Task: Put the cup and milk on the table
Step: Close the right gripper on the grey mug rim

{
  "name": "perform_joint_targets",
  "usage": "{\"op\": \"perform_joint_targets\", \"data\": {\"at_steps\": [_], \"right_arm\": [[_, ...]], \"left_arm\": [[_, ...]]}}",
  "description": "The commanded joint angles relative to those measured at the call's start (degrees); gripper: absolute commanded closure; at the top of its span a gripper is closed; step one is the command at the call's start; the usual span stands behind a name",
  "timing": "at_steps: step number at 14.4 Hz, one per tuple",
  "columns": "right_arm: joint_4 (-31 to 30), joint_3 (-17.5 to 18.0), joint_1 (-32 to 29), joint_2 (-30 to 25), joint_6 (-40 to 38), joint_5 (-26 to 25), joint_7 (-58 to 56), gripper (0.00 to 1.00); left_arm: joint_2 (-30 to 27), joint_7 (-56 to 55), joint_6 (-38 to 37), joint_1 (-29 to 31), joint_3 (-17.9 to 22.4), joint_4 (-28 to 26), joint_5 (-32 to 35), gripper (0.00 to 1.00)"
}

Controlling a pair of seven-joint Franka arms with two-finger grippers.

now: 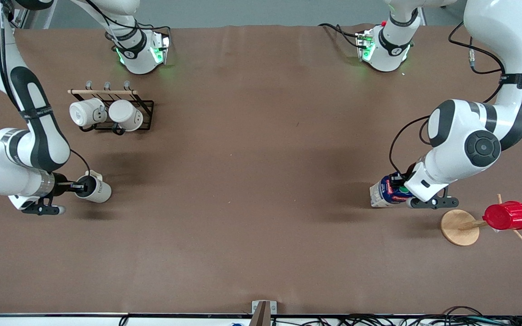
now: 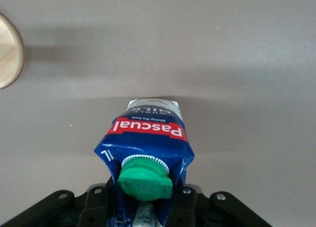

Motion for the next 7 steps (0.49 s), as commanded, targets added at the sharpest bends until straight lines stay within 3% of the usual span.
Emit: {"op": "perform_joint_targets", "data": {"at_steps": [1,7], "right_arm": [[0.01,0.00,1.60,-3.24,-3.47,1.15,0.14,0.96],[9.85,0.00,12.31,-4.22,-15.61,1.24,18.83,1.00]], "left_arm": [[-2.35,-1.36,-0.44,-0.29,-0.59,0.28,0.22,0.88],[-3.23,-1.45,-0.88,-0.38,-1.64,1.51,0.22,0.89]]}}
